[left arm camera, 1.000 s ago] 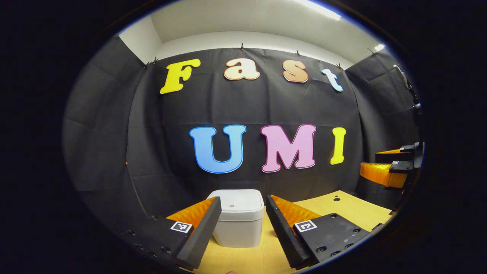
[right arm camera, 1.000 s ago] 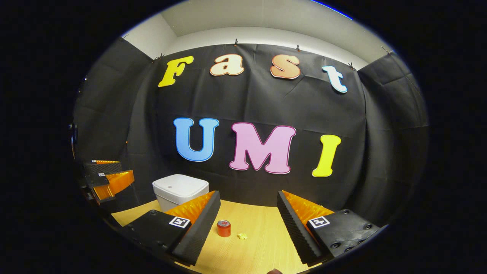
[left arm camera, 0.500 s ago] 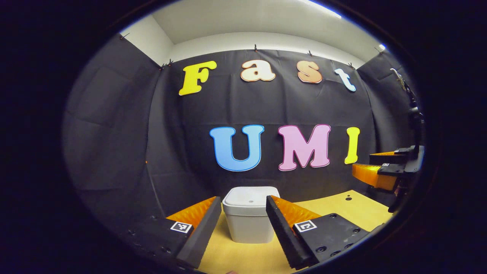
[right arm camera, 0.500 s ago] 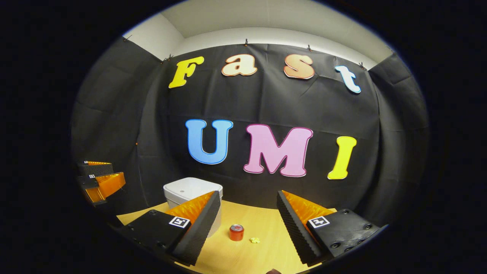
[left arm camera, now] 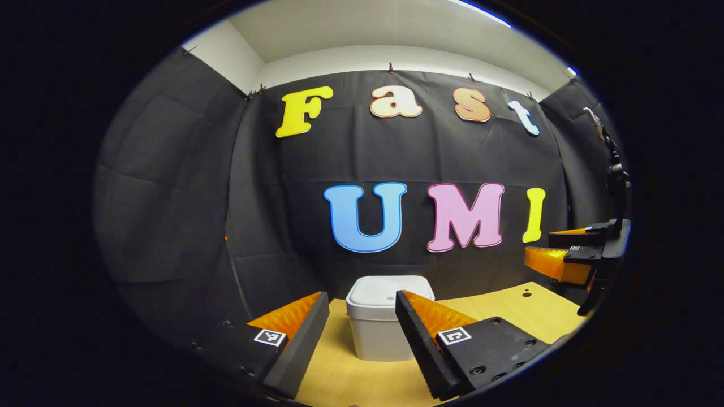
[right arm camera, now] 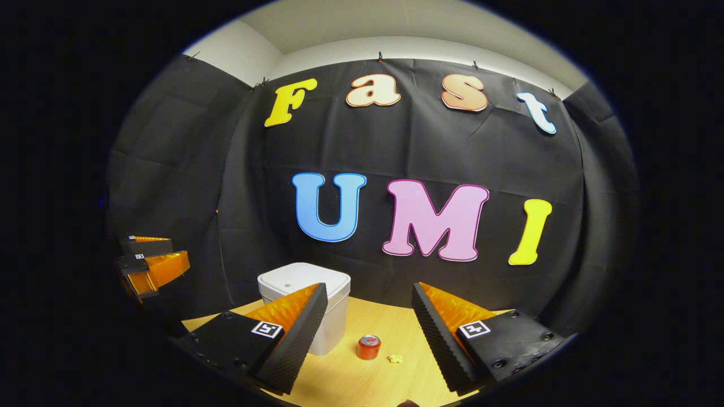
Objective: Press the lid of the desktop garbage bin to open it, pick up the crumpled paper on the desktop and throw it into the bin, then pick up the pop can on the desktop and drop it into the bin, and finally close the garbage bin lid.
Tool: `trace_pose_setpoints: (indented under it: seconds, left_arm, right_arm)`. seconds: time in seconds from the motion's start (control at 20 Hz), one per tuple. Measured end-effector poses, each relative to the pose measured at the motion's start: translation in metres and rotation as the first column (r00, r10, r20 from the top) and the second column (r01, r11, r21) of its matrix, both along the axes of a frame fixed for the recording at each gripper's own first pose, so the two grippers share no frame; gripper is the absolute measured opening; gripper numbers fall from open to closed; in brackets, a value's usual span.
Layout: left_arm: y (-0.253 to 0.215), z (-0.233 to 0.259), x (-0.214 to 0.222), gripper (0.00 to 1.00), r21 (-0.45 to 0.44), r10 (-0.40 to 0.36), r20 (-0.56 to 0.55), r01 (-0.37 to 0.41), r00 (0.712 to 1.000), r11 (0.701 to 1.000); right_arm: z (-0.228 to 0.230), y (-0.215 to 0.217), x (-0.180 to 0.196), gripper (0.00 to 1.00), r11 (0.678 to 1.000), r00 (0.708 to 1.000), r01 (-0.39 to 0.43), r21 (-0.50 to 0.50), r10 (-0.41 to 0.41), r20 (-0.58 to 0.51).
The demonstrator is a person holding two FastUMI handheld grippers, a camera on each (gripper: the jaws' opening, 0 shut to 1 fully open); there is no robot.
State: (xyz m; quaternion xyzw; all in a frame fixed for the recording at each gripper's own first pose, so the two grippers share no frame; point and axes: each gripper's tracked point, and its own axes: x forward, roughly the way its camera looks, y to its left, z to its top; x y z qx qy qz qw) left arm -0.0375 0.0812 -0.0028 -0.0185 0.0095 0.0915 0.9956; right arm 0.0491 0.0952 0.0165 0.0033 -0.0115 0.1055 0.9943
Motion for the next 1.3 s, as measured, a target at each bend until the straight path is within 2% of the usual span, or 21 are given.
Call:
trace_pose_setpoints:
  seconds: [0.1,0.15,0.2,0.25,0.3,0.45,0.55,0.7,0.85,1.1,1.3]
  left_arm:
    - [0.004,0.000,0.013,0.63,0.011,-0.035,-0.001,0.035,0.999,0.999]
    - [0.006,-0.001,0.021,0.39,0.020,-0.052,-0.006,0.052,0.999,0.998]
    - [0.008,-0.001,0.029,0.34,0.026,-0.064,-0.015,0.064,0.998,0.998]
    - [0.009,-0.001,0.039,0.13,0.027,-0.083,-0.020,0.083,0.996,0.996]
    - [0.005,0.000,0.049,0.07,0.019,-0.116,-0.027,0.116,0.993,0.993]
    - [-0.015,0.003,0.089,0.06,-0.016,-0.229,-0.045,0.229,0.972,0.973]
    - [-0.018,0.000,0.120,0.06,0.004,-0.256,-0.071,0.257,0.964,0.966]
    - [-0.027,-0.013,0.170,0.06,-0.070,-0.278,-0.138,0.271,0.951,0.960]
    - [-0.030,-0.044,0.205,0.06,-0.054,-0.260,-0.247,0.255,0.933,0.965]
    - [-0.027,-0.099,0.232,0.06,-0.083,-0.242,-0.400,0.229,0.884,0.970]
    - [-0.025,-0.120,0.239,0.06,-0.009,-0.203,-0.461,0.224,0.864,0.975]
  right_arm:
    - [0.002,-0.008,-0.004,0.96,0.999,0.999,0.028,-0.024,-0.027,0.023]
    - [-0.001,-0.010,-0.005,0.96,0.999,0.999,0.036,-0.032,-0.035,0.022]
    - [-0.005,-0.014,-0.008,0.96,0.998,0.999,0.045,-0.035,-0.044,0.016]
    - [-0.007,-0.018,-0.010,0.96,0.998,0.999,0.054,-0.038,-0.054,0.008]
    - [-0.009,-0.023,-0.011,0.96,0.997,0.998,0.064,-0.042,-0.064,0.002]
    - [-0.013,-0.040,-0.012,0.96,0.994,0.996,0.090,-0.055,-0.090,-0.004]
    - [-0.015,-0.051,-0.010,0.96,0.993,0.995,0.101,-0.054,-0.102,-0.011]
    - [-0.021,-0.068,-0.002,0.96,0.994,0.994,0.104,-0.030,-0.104,-0.020]
    - [-0.022,-0.093,0.010,0.96,0.993,0.993,0.119,-0.016,-0.119,-0.007]
    - [-0.036,-0.125,0.036,0.96,0.992,0.991,0.130,-0.004,-0.130,-0.018]
    - [-0.060,-0.133,0.058,0.96,0.996,0.993,0.091,0.019,-0.090,-0.070]
